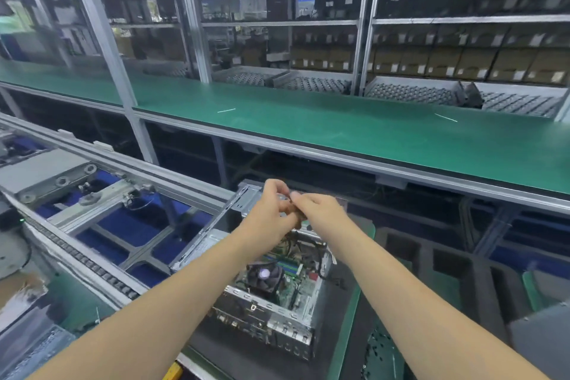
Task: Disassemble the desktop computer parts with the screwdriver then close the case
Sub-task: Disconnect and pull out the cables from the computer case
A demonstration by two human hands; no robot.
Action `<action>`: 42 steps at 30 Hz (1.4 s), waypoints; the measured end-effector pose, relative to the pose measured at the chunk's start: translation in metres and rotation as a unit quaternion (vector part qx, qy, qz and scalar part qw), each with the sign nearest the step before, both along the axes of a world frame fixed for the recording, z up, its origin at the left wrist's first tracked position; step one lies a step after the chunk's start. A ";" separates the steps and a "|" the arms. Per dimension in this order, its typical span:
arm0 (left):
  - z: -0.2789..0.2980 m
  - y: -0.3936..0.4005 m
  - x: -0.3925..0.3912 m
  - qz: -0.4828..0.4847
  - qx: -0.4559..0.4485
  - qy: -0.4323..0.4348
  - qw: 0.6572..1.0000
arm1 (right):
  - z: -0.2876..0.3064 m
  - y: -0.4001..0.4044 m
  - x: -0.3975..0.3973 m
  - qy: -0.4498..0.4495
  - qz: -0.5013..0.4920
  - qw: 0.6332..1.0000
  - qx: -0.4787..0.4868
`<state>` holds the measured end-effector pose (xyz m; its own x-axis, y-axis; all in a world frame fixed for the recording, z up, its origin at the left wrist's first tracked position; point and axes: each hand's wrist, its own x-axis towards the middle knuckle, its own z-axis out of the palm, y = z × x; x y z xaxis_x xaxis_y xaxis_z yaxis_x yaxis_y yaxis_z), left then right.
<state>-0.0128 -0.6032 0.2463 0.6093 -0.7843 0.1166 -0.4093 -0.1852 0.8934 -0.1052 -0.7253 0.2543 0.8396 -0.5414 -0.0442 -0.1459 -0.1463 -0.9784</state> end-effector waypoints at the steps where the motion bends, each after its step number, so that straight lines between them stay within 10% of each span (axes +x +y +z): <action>1: -0.002 0.003 0.012 0.004 0.007 -0.036 0.999 | 0.000 0.004 0.011 0.000 0.013 1.000 0.021; 10: -0.035 0.015 0.119 -0.022 0.016 -0.061 0.998 | -0.003 0.014 0.118 -0.097 -0.122 0.951 0.268; 19: -0.068 -0.006 0.173 -0.180 0.118 0.000 0.977 | -0.051 0.018 0.144 -0.051 -0.206 0.960 0.183; 28: -0.083 -0.054 0.139 -0.116 -0.027 0.188 0.975 | -0.081 0.024 0.102 0.027 -0.284 0.946 0.156; 34: -0.119 -0.071 0.107 -0.130 0.146 0.192 0.962 | -0.130 0.041 0.080 0.098 -0.382 0.908 0.139; 42: -0.138 -0.078 0.083 -0.043 0.238 0.436 0.867 | -0.169 0.042 0.090 0.102 -0.488 0.850 0.168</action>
